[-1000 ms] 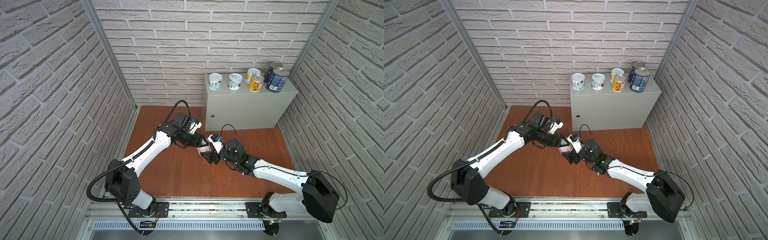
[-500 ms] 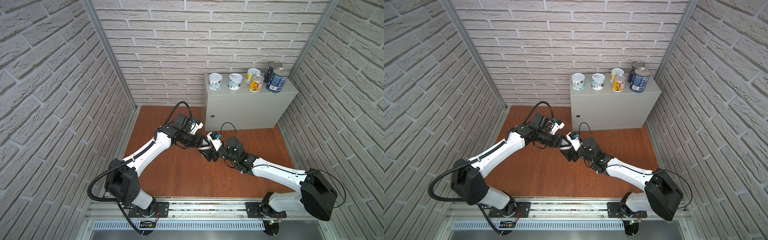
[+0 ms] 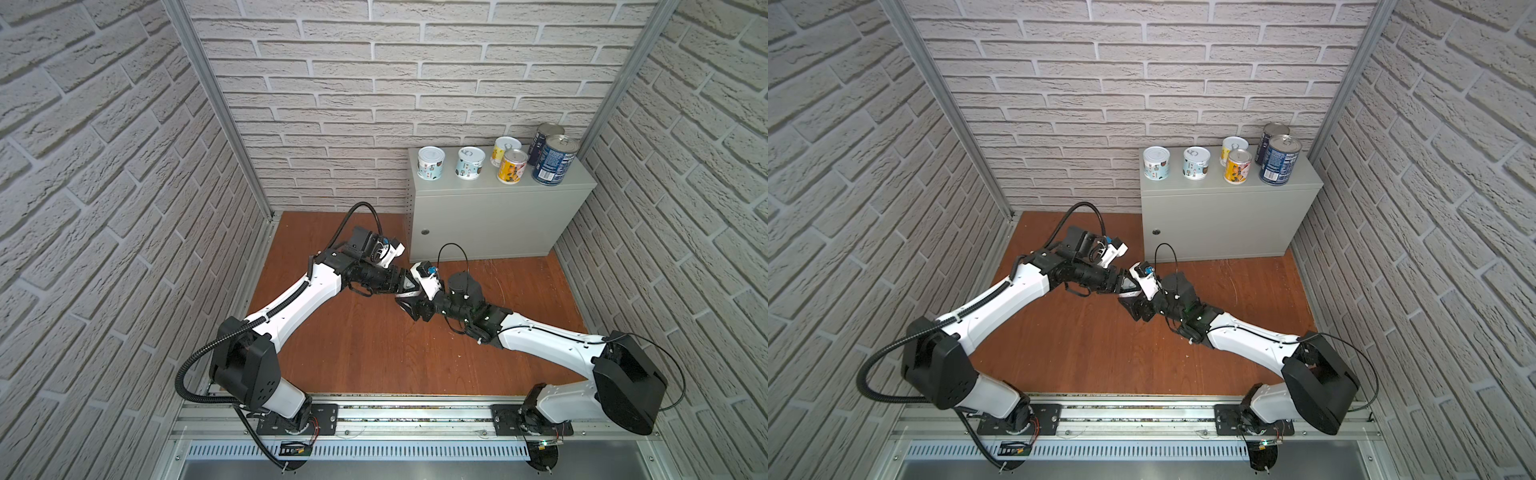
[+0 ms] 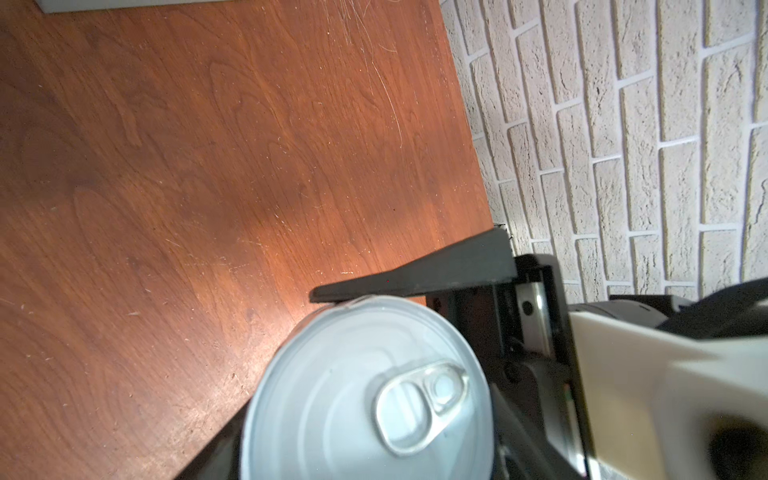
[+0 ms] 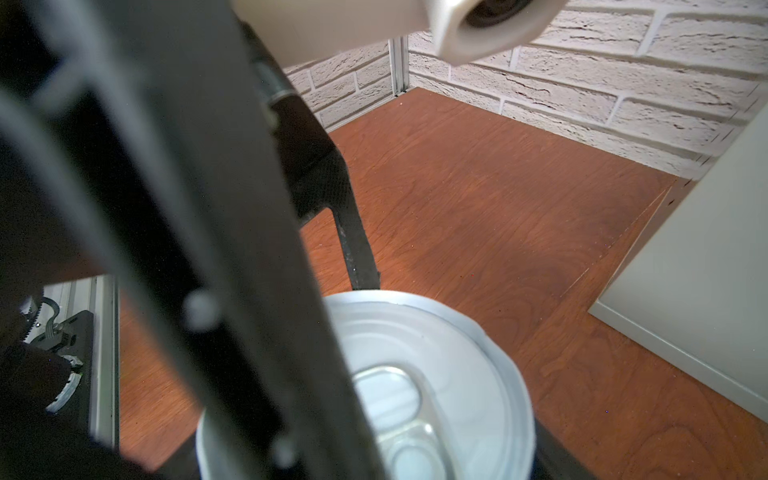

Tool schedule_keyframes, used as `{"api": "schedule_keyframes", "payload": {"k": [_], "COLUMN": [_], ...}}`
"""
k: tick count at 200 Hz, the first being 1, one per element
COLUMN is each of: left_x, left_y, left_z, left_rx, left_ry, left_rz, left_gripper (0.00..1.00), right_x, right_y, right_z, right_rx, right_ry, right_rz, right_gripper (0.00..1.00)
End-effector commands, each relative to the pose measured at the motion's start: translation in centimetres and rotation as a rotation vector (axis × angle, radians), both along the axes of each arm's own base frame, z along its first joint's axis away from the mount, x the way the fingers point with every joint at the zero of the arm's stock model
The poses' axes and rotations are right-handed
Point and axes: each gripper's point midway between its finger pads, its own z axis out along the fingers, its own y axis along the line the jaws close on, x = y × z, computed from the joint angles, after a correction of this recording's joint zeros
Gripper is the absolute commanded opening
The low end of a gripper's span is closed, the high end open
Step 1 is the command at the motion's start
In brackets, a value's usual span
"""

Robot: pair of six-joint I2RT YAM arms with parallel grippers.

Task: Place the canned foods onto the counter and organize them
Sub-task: 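Close the right gripper on the pink-labelled can held by the left gripper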

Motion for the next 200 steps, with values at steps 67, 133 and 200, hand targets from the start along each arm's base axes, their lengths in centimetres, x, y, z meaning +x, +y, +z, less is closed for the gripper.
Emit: {"api": "schedule_keyframes", "payload": {"k": [67,133,200], "left_x": [0.5,0.8,0.4], "left_y": [-1.1,-1.0,-1.0], "left_z": [1.5,0.3,-0.4], "left_rx": [-0.105,-0.096,-0.098], "left_ry": [-0.029,-0.004,0.010], "left_rz": [-0.048,-0.032,-0.040], "left_gripper": [0.52,0.78,0.98], "right_x": [0.8,1.5,1.6], "right_y": [0.8,0.0,-0.7], "right_z": [2.2,3.1,3.1], "right_rx": [0.056,0.089,0.072], "right_ry": [-0.050,-0.049,-0.048], "right_rz": [-0.011,-0.080,-0.116], "right_gripper": [0.66,0.61,0.59]}}
